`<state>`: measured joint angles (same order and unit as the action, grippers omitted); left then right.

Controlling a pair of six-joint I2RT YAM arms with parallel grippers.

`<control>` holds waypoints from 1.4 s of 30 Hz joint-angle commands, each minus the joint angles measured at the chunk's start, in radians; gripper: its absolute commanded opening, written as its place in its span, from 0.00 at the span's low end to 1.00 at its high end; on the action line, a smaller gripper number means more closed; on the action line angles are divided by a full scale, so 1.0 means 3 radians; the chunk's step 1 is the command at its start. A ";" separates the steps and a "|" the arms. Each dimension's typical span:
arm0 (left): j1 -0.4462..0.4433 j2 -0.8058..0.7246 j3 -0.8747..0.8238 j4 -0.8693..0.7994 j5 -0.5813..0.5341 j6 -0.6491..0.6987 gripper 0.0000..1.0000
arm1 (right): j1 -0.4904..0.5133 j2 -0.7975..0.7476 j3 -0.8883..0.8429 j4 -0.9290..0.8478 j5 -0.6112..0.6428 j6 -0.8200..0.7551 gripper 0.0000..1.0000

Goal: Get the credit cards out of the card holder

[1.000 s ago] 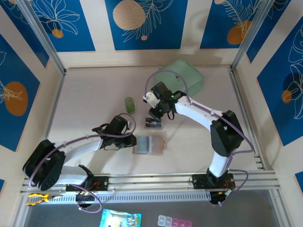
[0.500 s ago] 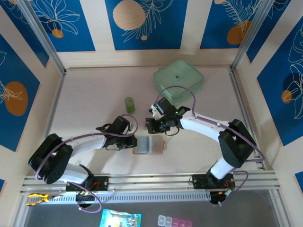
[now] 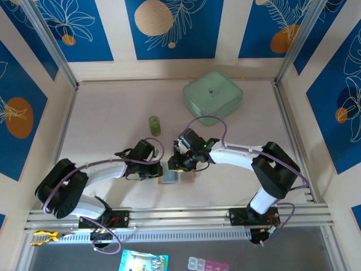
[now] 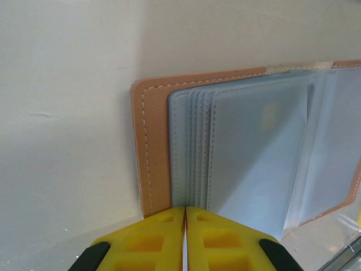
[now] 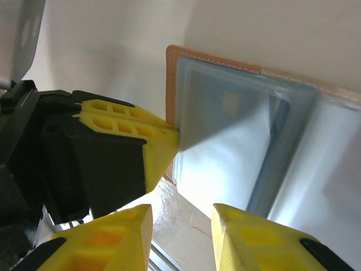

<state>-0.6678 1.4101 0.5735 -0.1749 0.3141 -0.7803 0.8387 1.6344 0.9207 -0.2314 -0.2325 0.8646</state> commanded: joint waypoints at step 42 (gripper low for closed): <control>-0.0004 -0.0117 0.0287 -0.0190 0.0248 -0.0067 0.14 | 0.0006 0.0122 -0.0159 -0.0186 0.0227 0.0079 0.24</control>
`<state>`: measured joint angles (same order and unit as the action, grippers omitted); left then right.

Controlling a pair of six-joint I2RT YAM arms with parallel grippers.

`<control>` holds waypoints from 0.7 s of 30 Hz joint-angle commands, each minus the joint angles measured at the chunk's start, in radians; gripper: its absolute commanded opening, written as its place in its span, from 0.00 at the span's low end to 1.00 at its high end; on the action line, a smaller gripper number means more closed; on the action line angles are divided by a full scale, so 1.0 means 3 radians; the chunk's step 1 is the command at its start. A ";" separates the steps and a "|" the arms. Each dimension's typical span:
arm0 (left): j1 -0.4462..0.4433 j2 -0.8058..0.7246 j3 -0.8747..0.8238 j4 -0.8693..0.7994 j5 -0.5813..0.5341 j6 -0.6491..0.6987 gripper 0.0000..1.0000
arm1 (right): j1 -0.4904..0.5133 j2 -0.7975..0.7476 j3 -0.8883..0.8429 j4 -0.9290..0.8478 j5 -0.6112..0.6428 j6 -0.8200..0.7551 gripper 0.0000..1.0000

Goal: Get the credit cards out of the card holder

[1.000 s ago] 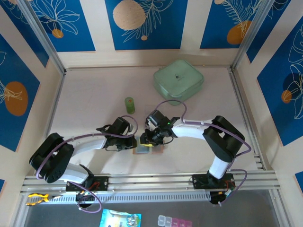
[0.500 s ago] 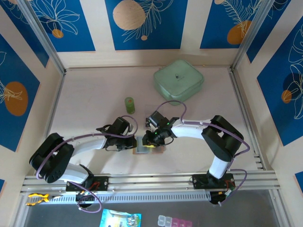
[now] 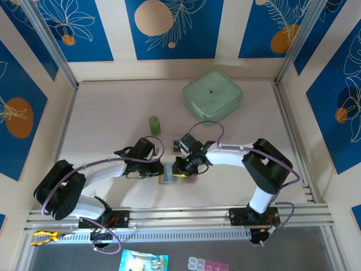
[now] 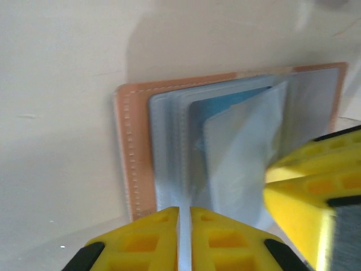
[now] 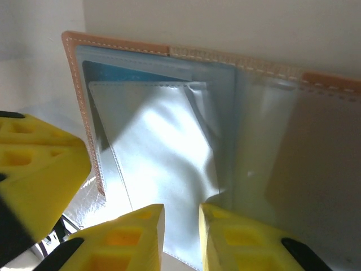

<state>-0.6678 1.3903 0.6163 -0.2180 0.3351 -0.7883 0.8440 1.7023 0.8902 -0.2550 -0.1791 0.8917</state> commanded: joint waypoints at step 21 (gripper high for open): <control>-0.0121 0.0171 0.0109 0.0368 0.0327 -0.0291 0.35 | -0.0119 -0.0127 -0.0258 0.0186 -0.0093 0.0102 0.19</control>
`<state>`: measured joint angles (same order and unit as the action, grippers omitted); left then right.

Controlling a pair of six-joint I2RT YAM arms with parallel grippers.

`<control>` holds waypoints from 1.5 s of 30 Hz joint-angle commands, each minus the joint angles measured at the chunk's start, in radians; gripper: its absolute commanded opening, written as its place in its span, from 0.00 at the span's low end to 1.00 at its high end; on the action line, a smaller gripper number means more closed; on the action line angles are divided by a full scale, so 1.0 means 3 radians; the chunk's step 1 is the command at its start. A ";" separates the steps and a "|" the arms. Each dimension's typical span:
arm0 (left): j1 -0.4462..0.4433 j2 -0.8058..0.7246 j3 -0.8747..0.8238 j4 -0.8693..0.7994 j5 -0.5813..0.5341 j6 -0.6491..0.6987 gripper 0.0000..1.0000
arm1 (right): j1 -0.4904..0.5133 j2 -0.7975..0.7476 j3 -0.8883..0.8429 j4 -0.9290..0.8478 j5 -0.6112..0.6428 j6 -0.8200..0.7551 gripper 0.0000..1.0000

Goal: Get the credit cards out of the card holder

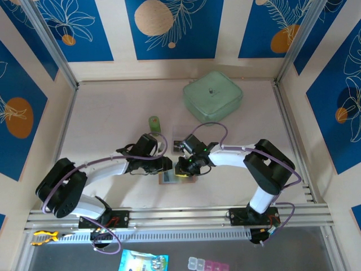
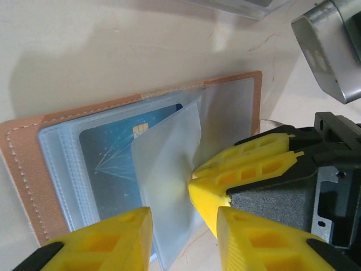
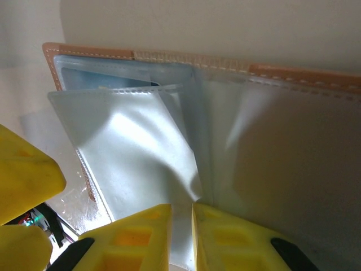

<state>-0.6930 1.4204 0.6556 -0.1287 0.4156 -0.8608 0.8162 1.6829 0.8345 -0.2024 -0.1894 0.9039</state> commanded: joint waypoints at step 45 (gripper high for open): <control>-0.0477 0.0763 0.0815 0.0034 0.0079 -0.0125 0.42 | -0.0460 -0.1641 -0.0445 -0.0584 0.0216 -0.0058 0.21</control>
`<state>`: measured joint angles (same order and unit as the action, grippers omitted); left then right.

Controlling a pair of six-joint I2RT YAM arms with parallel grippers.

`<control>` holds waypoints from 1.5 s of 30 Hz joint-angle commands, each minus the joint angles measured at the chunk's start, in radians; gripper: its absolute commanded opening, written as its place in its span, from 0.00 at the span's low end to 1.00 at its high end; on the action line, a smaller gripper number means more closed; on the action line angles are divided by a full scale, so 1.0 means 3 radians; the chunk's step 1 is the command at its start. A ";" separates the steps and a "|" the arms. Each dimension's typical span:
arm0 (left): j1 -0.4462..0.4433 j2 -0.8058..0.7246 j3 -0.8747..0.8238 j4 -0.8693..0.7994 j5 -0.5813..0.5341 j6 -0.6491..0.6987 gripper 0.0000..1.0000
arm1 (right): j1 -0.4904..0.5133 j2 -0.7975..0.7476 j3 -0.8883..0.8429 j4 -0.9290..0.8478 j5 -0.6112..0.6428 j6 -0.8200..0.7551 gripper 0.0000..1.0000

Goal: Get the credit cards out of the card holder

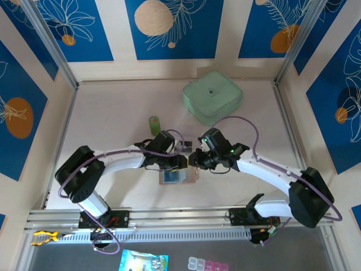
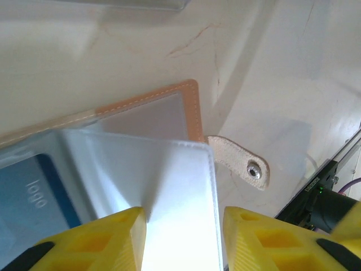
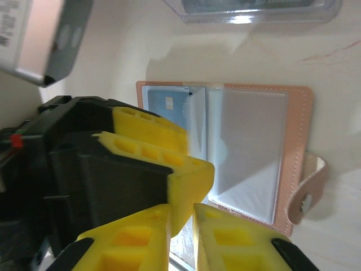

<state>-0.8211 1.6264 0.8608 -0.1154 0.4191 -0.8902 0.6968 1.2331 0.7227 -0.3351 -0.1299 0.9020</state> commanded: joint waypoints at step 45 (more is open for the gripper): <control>0.0414 -0.0961 -0.0789 -0.0208 -0.0272 0.0063 0.36 | 0.0298 0.1136 0.0633 0.0130 -0.0354 -0.0143 0.22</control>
<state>-0.7136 1.3674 0.6506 -0.1612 0.3542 -0.8707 0.7689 1.5414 0.8711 -0.3000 -0.2020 0.8806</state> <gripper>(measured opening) 0.370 0.218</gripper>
